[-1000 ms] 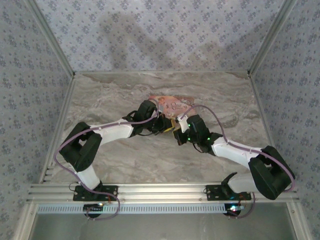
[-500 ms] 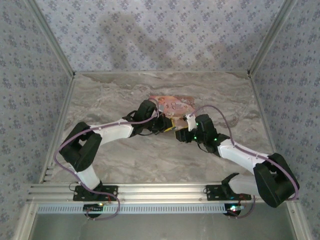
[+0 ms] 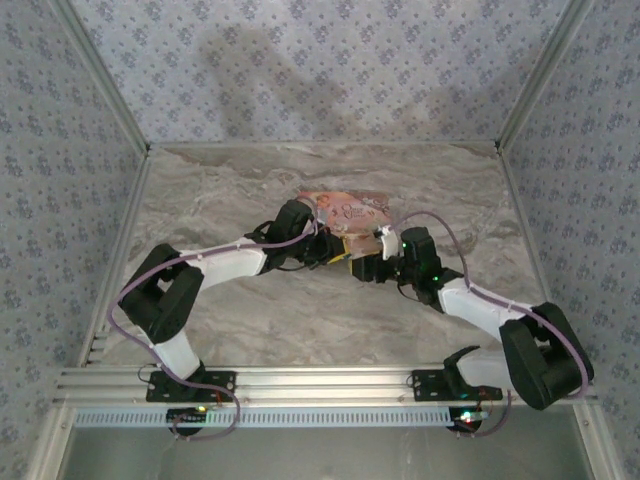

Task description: Unlock the padlock with the key

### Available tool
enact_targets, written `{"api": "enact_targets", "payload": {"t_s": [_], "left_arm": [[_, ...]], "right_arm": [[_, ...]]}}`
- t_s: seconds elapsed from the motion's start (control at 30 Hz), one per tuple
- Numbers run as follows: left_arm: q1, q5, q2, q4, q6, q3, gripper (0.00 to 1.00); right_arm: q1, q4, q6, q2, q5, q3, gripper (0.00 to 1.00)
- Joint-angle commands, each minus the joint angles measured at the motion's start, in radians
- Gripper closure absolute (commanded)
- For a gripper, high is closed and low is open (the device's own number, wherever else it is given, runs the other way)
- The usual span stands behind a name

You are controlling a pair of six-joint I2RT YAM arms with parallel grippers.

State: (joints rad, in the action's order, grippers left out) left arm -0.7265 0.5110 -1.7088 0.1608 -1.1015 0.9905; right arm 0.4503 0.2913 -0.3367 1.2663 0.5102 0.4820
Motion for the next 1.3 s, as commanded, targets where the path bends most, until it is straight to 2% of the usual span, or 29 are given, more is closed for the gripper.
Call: {"api": "enact_targets", "payload": {"t_s": [0.0,0.33,0.5,0.67,0.77,0.9,1.0,1.1,1.27], "left_arm": [[0.007,0.045,0.025,0.06,-0.023,0.036,1.0],[0.013,0.052,0.027,0.061,-0.023,0.036,1.0],[0.013,0.055,0.025,0.066,-0.027,0.036,1.0],[0.015,0.057,0.028,0.067,-0.025,0.033,1.0],[0.017,0.056,0.028,0.068,-0.027,0.03,1.0],[0.016,0.057,0.028,0.069,-0.027,0.027,1.0],[0.016,0.055,0.029,0.067,-0.027,0.025,1.0],[0.016,0.053,0.031,0.064,-0.023,0.022,1.0],[0.017,0.049,0.032,0.061,-0.021,0.013,1.0]], "right_arm": [[0.005,0.035,-0.016,0.02,0.043,0.02,0.48],[0.038,-0.019,0.035,0.038,-0.032,0.053,0.51],[0.048,-0.035,0.045,0.051,-0.047,0.07,0.59],[0.059,-0.046,0.054,0.064,-0.061,0.075,0.54],[0.064,-0.051,0.061,0.065,-0.069,0.075,0.55],[0.065,-0.051,0.062,0.062,-0.068,0.073,0.69],[0.06,-0.043,0.062,0.058,-0.058,0.066,0.86],[0.057,-0.049,0.07,0.062,-0.032,0.07,0.98],[0.051,-0.04,0.06,0.063,-0.012,0.064,0.99]]}}
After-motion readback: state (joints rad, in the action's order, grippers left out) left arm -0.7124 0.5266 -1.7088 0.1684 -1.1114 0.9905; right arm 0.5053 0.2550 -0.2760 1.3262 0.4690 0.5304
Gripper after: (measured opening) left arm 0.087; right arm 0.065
